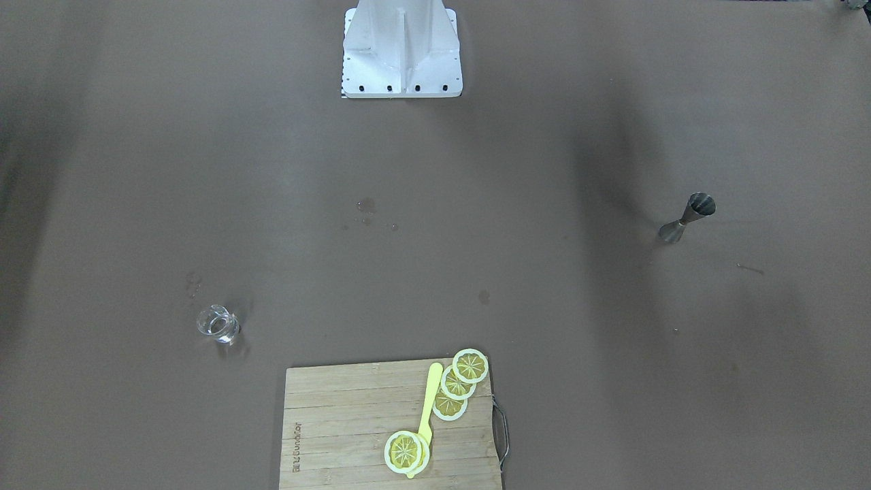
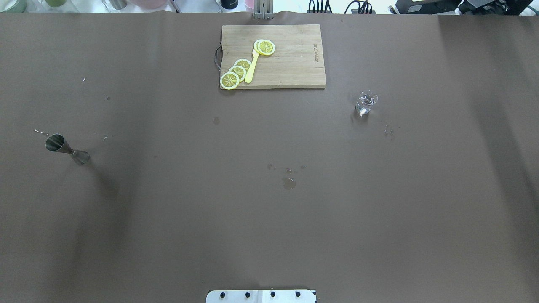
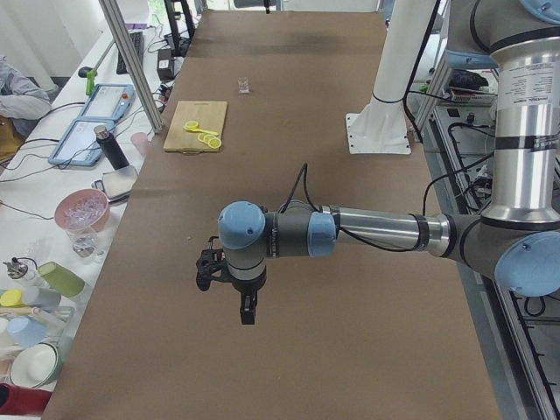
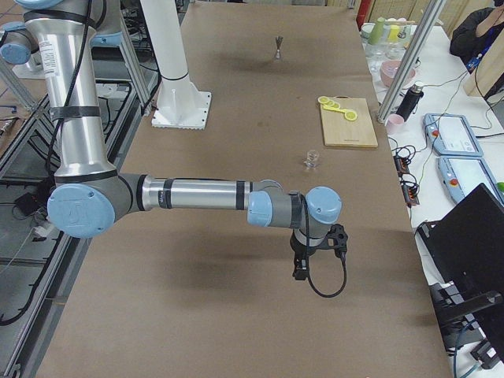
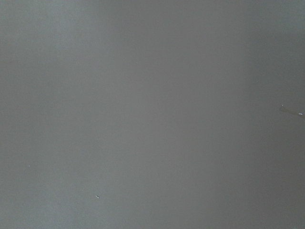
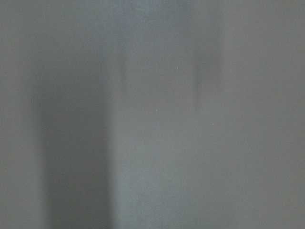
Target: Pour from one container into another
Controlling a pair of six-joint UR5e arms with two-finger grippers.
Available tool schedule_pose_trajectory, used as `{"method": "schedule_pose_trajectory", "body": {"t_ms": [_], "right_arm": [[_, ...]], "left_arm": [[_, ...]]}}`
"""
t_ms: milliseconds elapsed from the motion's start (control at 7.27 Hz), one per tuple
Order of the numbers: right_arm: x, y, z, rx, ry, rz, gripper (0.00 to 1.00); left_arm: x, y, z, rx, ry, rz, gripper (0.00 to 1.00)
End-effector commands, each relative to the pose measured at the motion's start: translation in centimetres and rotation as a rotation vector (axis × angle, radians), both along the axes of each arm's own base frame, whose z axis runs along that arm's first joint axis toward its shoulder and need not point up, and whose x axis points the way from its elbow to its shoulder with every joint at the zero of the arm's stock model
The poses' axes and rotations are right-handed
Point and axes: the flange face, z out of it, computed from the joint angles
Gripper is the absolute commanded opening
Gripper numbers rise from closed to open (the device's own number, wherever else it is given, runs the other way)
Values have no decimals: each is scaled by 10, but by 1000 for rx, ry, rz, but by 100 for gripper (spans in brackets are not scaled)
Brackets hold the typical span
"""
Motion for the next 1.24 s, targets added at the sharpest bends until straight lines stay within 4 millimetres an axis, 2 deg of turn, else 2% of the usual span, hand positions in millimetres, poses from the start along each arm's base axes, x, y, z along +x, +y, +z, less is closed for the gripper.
{"method": "schedule_pose_trajectory", "body": {"t_ms": [0, 1101], "right_arm": [[0, 0, 0, -1, 0, 0, 100], [-12, -2, -3, -16, 9, 3, 100]], "left_arm": [[-2, 1, -4, 9, -1, -4, 98], [-1, 7, 0, 9, -9, -3, 98]]}}
